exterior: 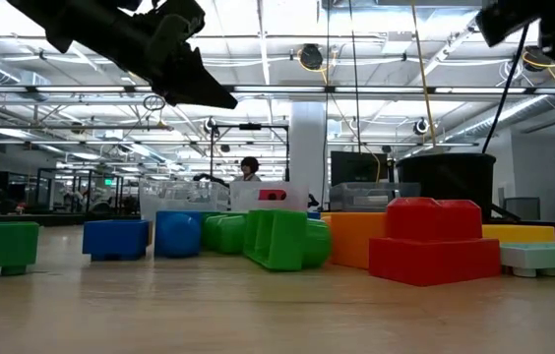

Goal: Pick & Place Toys
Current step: Put the blue dice into the right transparent bin

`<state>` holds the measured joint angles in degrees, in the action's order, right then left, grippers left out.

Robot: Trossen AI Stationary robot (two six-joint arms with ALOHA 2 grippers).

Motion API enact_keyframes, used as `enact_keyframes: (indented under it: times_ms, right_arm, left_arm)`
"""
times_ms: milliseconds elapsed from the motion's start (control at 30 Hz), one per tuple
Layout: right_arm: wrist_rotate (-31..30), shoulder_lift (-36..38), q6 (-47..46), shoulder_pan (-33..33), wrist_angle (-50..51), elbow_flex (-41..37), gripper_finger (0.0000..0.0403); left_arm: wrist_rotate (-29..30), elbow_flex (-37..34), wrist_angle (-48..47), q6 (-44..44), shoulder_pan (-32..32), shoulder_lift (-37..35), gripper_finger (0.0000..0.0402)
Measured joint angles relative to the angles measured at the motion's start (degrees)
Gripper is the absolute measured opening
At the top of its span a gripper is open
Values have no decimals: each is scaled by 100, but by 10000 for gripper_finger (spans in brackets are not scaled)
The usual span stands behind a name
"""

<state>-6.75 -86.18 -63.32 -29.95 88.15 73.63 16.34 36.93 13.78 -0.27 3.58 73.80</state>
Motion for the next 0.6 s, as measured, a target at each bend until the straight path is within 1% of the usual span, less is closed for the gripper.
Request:
enact_keyframes:
  times_ms: [167, 333, 467, 600]
  right_arm:
    - [246, 60, -718, 32, -306, -396, 350]
    - [467, 54, -1268, 34, -653, -901, 351]
    - [801, 58, -1575, 34, -1181, -1442, 352]
    - [927, 84, -1743, 36, -1784, -2044, 348]
  left_arm:
    - [0, 0, 0, -5, -60, 0, 22]
    - [0, 0, 0, 2, -57, -2, 14]
    - [0, 2, -2, 0, -57, -1, 3]
    - [1, 2, -9, -11, -57, 0, 12]
